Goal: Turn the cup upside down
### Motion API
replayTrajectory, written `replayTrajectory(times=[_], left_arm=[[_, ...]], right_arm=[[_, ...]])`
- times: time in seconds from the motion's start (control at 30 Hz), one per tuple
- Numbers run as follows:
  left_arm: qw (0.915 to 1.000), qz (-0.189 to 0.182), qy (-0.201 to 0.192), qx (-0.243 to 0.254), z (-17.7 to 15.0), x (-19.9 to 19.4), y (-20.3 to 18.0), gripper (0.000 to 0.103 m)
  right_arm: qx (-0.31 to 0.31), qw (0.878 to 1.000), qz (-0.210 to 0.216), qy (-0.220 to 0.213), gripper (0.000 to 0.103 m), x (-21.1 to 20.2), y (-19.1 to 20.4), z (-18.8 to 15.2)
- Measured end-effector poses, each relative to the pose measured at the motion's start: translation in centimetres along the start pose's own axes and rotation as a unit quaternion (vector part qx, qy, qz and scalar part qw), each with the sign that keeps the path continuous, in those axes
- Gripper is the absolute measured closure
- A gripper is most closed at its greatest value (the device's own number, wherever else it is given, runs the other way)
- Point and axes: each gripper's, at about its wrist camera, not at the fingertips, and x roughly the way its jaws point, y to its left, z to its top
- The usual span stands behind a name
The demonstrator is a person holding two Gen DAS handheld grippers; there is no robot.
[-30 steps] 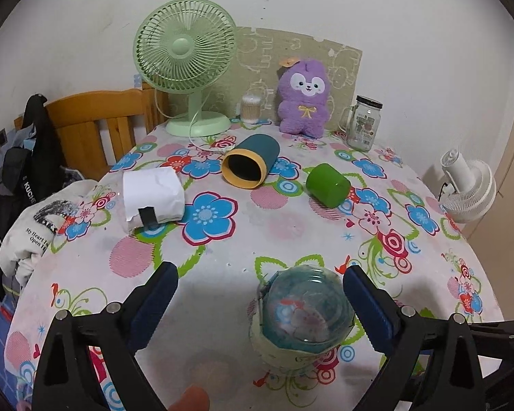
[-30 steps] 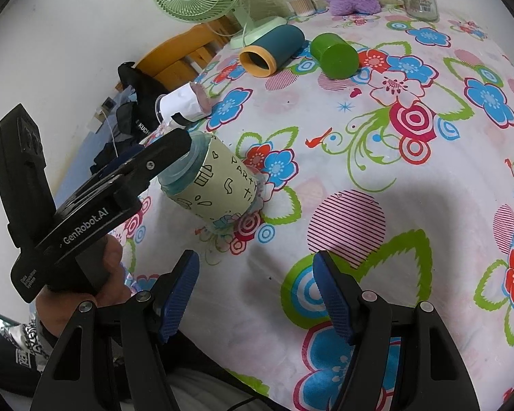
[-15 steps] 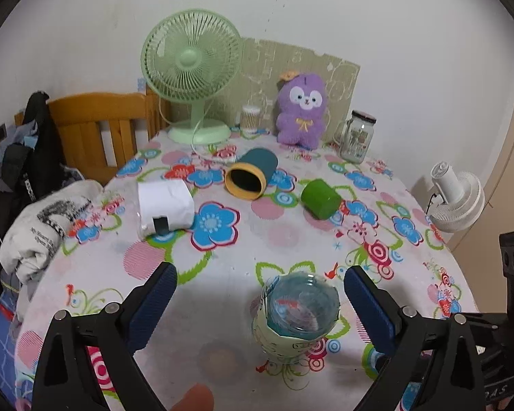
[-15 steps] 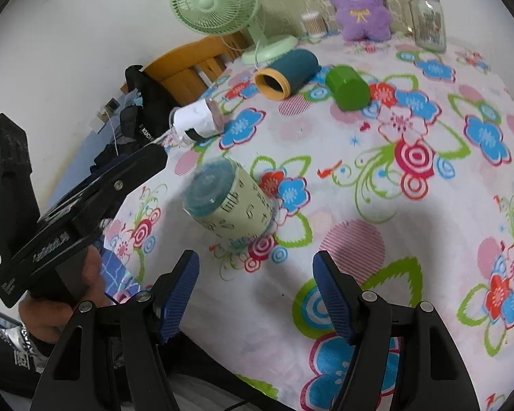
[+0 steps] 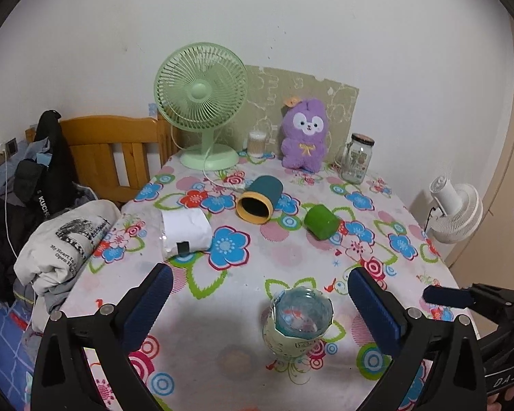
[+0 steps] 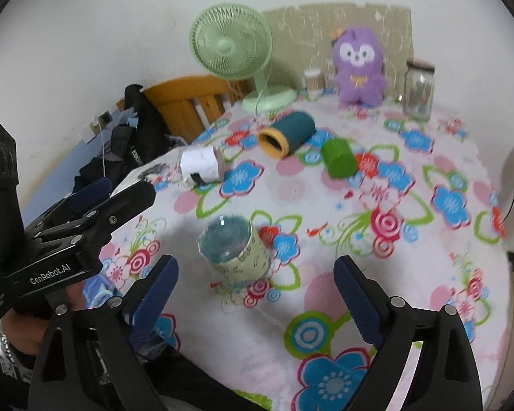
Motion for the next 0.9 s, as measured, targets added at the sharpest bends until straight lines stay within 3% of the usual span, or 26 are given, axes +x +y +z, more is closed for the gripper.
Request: replayTrajectory(times=[0.33,0.9], left_arm=[[0.9995,0.005,-0.032,-0.002,1.1,-2.3,0.4,0.0],[0.9996,0.003,-0.029,-0.003,1.1,-2.3,0.0,0.0]], right_arm=[[0.002,0.998,-0.018,-0.054,0.006,-2.8,0.4,0.9],[0.0,0.998,-0.02,-0.061,0.006,-3.4,0.7,1.0]])
